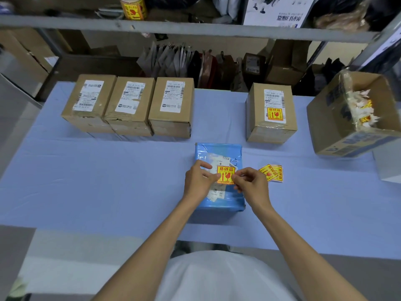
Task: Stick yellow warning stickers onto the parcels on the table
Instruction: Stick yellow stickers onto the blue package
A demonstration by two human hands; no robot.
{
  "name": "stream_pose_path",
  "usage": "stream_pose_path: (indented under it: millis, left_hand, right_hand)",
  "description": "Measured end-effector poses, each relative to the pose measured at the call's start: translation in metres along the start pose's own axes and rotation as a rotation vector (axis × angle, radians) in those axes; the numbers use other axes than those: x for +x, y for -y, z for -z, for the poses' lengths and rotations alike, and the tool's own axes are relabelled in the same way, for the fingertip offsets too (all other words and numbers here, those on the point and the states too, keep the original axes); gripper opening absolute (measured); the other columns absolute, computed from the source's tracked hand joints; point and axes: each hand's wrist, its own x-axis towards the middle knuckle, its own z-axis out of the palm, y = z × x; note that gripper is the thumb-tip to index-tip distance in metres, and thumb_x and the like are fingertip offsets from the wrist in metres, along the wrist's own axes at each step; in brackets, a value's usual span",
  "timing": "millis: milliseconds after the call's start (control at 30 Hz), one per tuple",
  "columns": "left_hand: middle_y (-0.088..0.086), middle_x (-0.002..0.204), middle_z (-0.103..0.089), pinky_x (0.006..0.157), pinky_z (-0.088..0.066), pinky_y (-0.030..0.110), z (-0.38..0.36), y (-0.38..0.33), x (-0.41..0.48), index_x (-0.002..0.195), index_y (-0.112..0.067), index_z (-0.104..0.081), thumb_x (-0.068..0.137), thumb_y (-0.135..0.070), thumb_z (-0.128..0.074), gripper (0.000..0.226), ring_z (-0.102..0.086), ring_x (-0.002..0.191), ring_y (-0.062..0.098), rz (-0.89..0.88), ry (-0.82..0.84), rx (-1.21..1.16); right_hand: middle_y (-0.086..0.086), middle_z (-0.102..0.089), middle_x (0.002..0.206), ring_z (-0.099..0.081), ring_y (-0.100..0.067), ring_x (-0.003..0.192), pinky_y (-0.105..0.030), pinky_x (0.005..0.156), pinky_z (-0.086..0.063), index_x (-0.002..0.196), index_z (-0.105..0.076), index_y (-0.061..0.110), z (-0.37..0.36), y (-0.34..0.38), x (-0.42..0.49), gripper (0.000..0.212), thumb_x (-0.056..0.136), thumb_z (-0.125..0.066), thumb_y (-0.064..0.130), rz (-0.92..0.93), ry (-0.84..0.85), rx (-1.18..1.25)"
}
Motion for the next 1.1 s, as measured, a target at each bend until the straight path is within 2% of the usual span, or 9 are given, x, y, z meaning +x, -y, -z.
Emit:
stream_pose_path:
  millis: [100, 167, 233, 400, 533, 700, 900, 1033, 1100]
  left_hand:
    - [0.006, 0.083, -0.07, 0.057, -0.042, 0.026, -0.004, 0.0, -0.003, 0.092, -0.016, -0.054, 0.077, -0.025, -0.078, 0.029, -0.064, 0.08, 0.021, -0.01, -0.01, 0.033]
    - [0.006, 0.081, -0.07, 0.062, -0.045, 0.029, -0.006, 0.0, -0.004, 0.089, -0.018, -0.052, 0.077, -0.024, -0.077, 0.029, -0.065, 0.08, 0.022, -0.013, -0.012, 0.047]
    - [0.003, 0.079, -0.071, 0.069, -0.05, 0.033, -0.009, 0.001, -0.005, 0.088, -0.019, -0.051, 0.077, -0.025, -0.076, 0.028, -0.065, 0.082, 0.021, -0.017, -0.008, 0.073]
    - [0.0, 0.078, -0.071, 0.074, -0.051, 0.034, -0.014, 0.003, -0.008, 0.088, -0.02, -0.051, 0.08, -0.027, -0.074, 0.026, -0.065, 0.085, 0.02, -0.041, -0.01, 0.16]
    - [0.0, 0.073, -0.066, 0.065, -0.044, 0.027, -0.016, 0.006, -0.009, 0.089, -0.017, -0.051, 0.08, -0.025, -0.075, 0.027, -0.064, 0.087, 0.02, -0.025, 0.016, 0.199]
    - [0.003, 0.082, -0.069, 0.069, -0.045, 0.028, -0.018, 0.007, -0.008, 0.091, -0.016, -0.051, 0.079, -0.028, -0.076, 0.03, -0.063, 0.088, 0.021, -0.006, 0.037, 0.271]
    - [0.008, 0.101, -0.065, 0.071, -0.038, 0.028, -0.017, 0.003, -0.005, 0.089, -0.016, -0.045, 0.078, -0.03, -0.076, 0.035, -0.059, 0.096, 0.027, -0.011, 0.062, 0.431]
    - [0.009, 0.101, -0.064, 0.071, -0.04, 0.031, -0.016, 0.004, -0.005, 0.087, -0.017, -0.046, 0.079, -0.03, -0.074, 0.032, -0.058, 0.096, 0.029, -0.037, 0.074, 0.478]
    - [0.007, 0.098, -0.066, 0.071, -0.043, 0.032, -0.016, 0.005, -0.005, 0.088, -0.019, -0.05, 0.079, -0.03, -0.073, 0.027, -0.06, 0.093, 0.029, -0.065, 0.073, 0.485]
  right_hand:
    - [-0.014, -0.067, 0.063, -0.062, -0.015, 0.049, -0.034, 0.057, -0.055, 0.091, -0.064, 0.008, 0.002, -0.004, -0.003, 0.014, 0.08, -0.071, 0.002, 0.014, -0.026, -0.028]
    - [-0.015, -0.067, 0.064, -0.063, -0.015, 0.05, -0.031, 0.058, -0.055, 0.104, -0.059, 0.016, 0.004, -0.005, -0.003, 0.032, 0.079, -0.073, 0.001, 0.012, -0.029, -0.019]
    - [-0.013, -0.067, 0.065, -0.063, -0.011, 0.05, -0.028, 0.057, -0.054, 0.108, -0.056, 0.017, 0.005, -0.005, -0.002, 0.037, 0.08, -0.072, 0.001, 0.021, -0.025, -0.03]
    - [-0.007, -0.067, 0.068, -0.063, -0.007, 0.051, -0.026, 0.058, -0.053, 0.107, -0.05, 0.014, 0.007, -0.012, 0.001, 0.037, 0.08, -0.074, 0.006, -0.003, -0.023, -0.096]
    - [-0.008, -0.068, 0.072, -0.066, -0.013, 0.061, -0.028, 0.06, -0.054, 0.103, -0.05, 0.013, 0.007, -0.018, 0.001, 0.034, 0.08, -0.074, 0.008, -0.03, 0.001, -0.148]
    - [-0.008, -0.068, 0.074, -0.067, -0.016, 0.065, -0.029, 0.059, -0.054, 0.099, -0.05, 0.015, 0.004, -0.024, 0.003, 0.031, 0.08, -0.074, 0.01, -0.034, 0.011, -0.215]
    - [-0.011, -0.068, 0.073, -0.067, -0.023, 0.069, -0.041, 0.064, -0.057, 0.095, -0.052, 0.013, 0.0, -0.03, 0.007, 0.029, 0.077, -0.073, 0.006, -0.022, 0.003, -0.278]
    - [-0.011, -0.069, 0.079, -0.067, -0.023, 0.074, -0.041, 0.066, -0.056, 0.093, -0.052, 0.011, -0.003, -0.03, 0.006, 0.026, 0.078, -0.074, 0.011, -0.032, -0.002, -0.321]
    - [-0.006, -0.065, 0.081, -0.063, -0.023, 0.078, -0.037, 0.062, -0.05, 0.091, -0.053, 0.012, -0.001, -0.027, 0.005, 0.028, 0.077, -0.076, 0.019, -0.022, -0.029, -0.431]
